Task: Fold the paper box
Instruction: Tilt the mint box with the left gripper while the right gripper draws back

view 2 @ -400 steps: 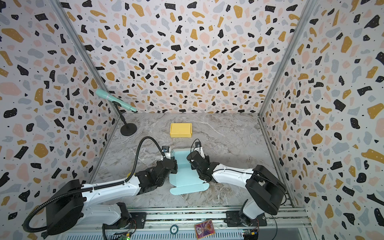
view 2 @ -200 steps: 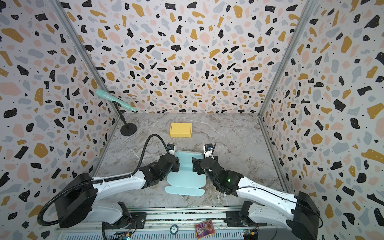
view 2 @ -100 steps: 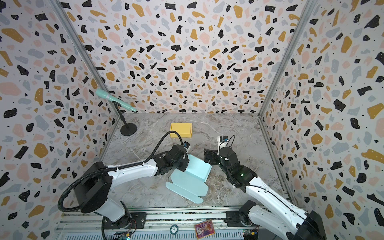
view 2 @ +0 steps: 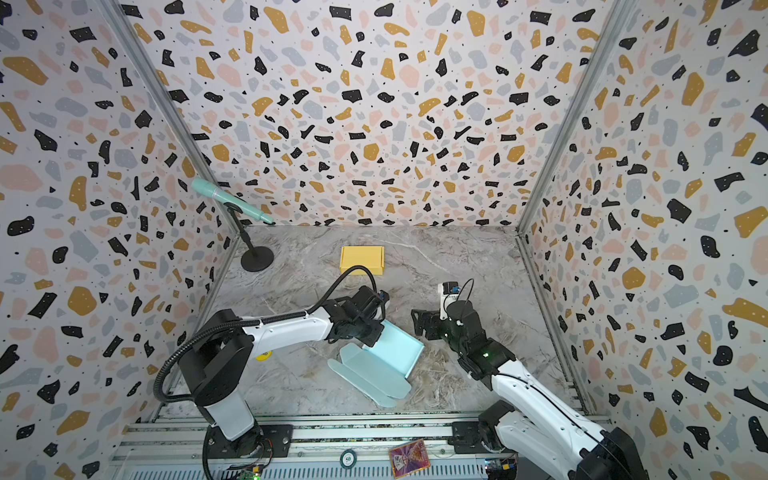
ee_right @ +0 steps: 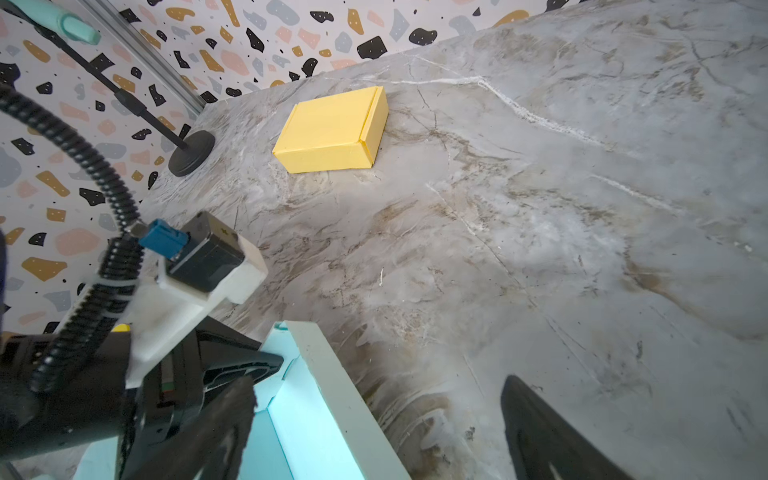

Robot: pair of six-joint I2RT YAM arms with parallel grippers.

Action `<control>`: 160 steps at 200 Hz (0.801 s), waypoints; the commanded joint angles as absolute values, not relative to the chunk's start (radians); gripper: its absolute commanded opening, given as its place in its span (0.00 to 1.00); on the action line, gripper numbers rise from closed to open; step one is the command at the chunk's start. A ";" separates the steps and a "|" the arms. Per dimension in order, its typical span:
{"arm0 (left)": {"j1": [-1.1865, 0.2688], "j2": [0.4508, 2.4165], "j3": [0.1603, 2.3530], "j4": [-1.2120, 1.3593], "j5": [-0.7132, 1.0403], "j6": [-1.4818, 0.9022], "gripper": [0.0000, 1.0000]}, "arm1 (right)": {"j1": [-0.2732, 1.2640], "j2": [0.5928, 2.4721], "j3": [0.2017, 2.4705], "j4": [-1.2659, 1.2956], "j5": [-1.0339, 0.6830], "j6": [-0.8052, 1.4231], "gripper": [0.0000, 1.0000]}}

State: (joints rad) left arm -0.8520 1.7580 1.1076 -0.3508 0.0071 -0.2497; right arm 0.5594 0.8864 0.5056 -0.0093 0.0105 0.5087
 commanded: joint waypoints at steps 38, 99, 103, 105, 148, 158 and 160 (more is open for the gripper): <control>-0.827 1.826 1.169 -0.448 0.059 -0.220 0.02 | 0.537 0.887 0.501 0.044 -0.011 0.473 0.93; -0.823 1.895 1.234 -0.507 0.034 -0.207 0.05 | 0.519 0.866 0.462 0.060 -0.014 0.472 0.93; -0.824 1.899 1.240 -0.512 0.032 -0.205 0.06 | 0.517 0.863 0.459 0.061 -0.013 0.470 0.93; -0.824 1.901 1.244 -0.515 0.031 -0.205 0.06 | 0.515 0.862 0.458 0.061 -0.013 0.469 0.93; -0.824 1.951 1.273 -0.551 -0.007 -0.204 0.08 | 0.465 0.839 0.431 0.074 -0.042 0.456 0.93; -0.823 1.963 1.280 -0.560 -0.022 -0.203 0.08 | 0.450 0.835 0.432 0.069 -0.050 0.449 0.93; -0.824 1.964 1.281 -0.563 -0.024 -0.203 0.08 | 0.448 0.833 0.432 0.068 -0.051 0.448 0.93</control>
